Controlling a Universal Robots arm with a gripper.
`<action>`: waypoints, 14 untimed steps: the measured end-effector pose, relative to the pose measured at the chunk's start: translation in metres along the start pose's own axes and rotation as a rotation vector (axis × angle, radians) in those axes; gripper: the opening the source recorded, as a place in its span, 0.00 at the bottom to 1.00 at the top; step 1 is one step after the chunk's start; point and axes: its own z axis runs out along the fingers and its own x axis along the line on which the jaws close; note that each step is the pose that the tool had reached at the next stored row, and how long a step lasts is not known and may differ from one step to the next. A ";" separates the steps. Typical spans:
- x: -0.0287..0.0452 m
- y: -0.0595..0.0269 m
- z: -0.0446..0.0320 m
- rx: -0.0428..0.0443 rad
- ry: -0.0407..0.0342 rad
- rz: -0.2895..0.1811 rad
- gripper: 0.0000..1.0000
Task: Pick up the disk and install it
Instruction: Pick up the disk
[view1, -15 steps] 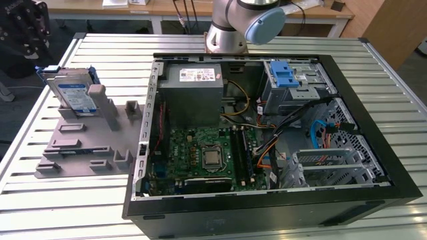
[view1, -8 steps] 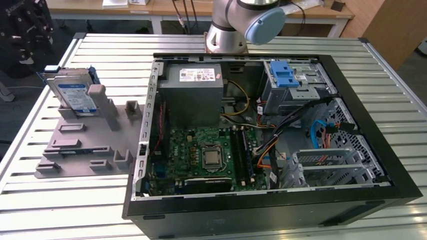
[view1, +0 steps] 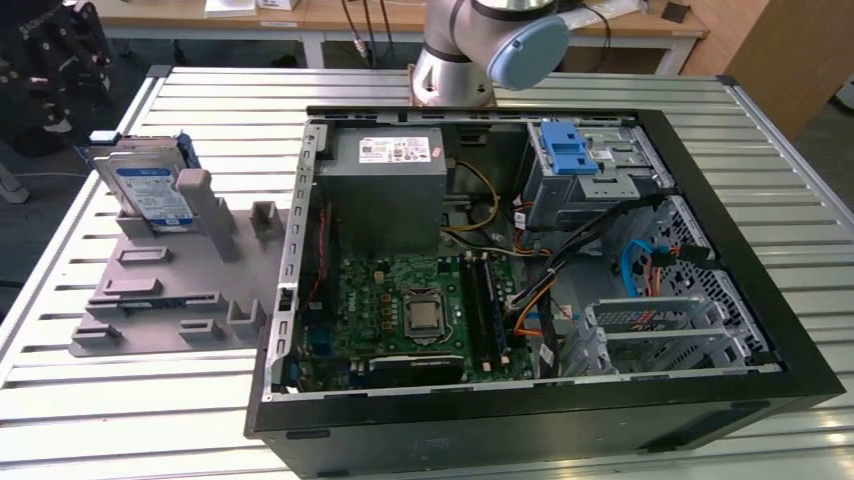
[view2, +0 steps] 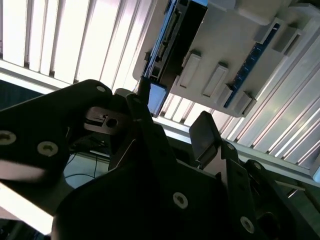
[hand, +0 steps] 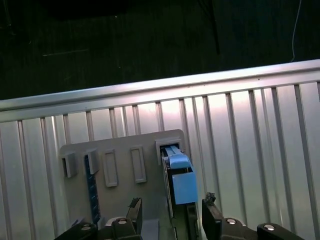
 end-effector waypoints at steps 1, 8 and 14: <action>-0.0002 0.0007 0.0018 0.0001 -0.0005 -0.001 0.59; -0.0007 0.0017 0.0091 0.0001 -0.0005 -0.042 0.59; -0.0008 0.0032 0.0101 0.0003 -0.0006 -0.044 0.59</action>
